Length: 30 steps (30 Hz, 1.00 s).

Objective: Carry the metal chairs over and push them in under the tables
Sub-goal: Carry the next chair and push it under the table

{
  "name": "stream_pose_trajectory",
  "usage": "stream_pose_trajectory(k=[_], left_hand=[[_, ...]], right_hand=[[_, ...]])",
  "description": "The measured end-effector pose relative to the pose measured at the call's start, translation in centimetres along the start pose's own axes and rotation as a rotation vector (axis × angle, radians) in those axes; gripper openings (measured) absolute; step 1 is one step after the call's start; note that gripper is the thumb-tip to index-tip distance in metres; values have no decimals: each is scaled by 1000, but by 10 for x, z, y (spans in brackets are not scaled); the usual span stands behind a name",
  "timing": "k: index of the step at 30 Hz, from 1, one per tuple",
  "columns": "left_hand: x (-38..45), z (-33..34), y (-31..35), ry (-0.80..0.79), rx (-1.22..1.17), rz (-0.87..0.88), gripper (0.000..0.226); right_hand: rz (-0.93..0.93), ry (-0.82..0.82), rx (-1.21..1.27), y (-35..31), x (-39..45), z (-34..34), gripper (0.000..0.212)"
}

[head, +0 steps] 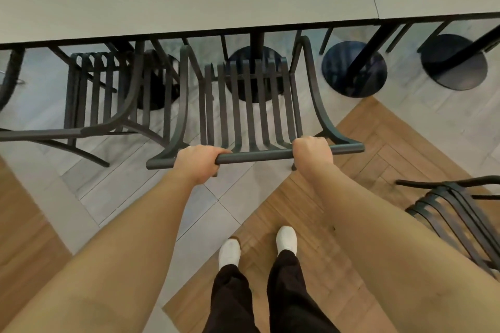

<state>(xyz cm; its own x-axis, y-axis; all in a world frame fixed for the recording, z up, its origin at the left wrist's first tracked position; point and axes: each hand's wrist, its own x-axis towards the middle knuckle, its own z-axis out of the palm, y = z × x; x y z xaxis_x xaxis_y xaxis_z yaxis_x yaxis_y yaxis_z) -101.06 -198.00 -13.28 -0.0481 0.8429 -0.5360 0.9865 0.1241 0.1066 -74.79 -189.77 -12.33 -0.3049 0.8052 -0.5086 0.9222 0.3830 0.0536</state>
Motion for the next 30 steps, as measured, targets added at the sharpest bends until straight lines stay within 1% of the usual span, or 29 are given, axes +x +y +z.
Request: stream_pose_trajectory(k=[6, 12, 15, 17, 18, 20, 22, 26, 28, 30], left_hand=[[13, -6, -3, 18, 12, 11, 47], [19, -14, -3, 0, 10, 14, 48], [19, -17, -3, -32, -13, 15, 36], [18, -20, -1, -75, -66, 10, 26], [17, -21, 0, -94, -96, 10, 29], [12, -22, 4, -99, -146, 18, 41], [2, -21, 8, -42, -198, 35, 46], [-24, -26, 19, 121, -248, 95, 46], [-37, -32, 30, 192, -250, 158, 42], [-48, -37, 46, 226, -207, 234, 38]], right_hand=[[6, -4, 30, 2, 11, -4, 24], [13, 30, 11, 4, 20, -3, 21], [-22, 43, 55, 9, 19, -3, 22], [-66, 15, 172, 13, 12, -9, 24], [-80, -10, 268, 15, 6, -13, 26], [-63, -47, 457, 21, -8, -22, 33], [-28, 8, 538, 29, -24, -28, 37], [73, 159, 582, 36, -62, -35, 30], [145, 172, 601, 35, -84, -37, 29], [191, 140, 578, 33, -109, -34, 30]])
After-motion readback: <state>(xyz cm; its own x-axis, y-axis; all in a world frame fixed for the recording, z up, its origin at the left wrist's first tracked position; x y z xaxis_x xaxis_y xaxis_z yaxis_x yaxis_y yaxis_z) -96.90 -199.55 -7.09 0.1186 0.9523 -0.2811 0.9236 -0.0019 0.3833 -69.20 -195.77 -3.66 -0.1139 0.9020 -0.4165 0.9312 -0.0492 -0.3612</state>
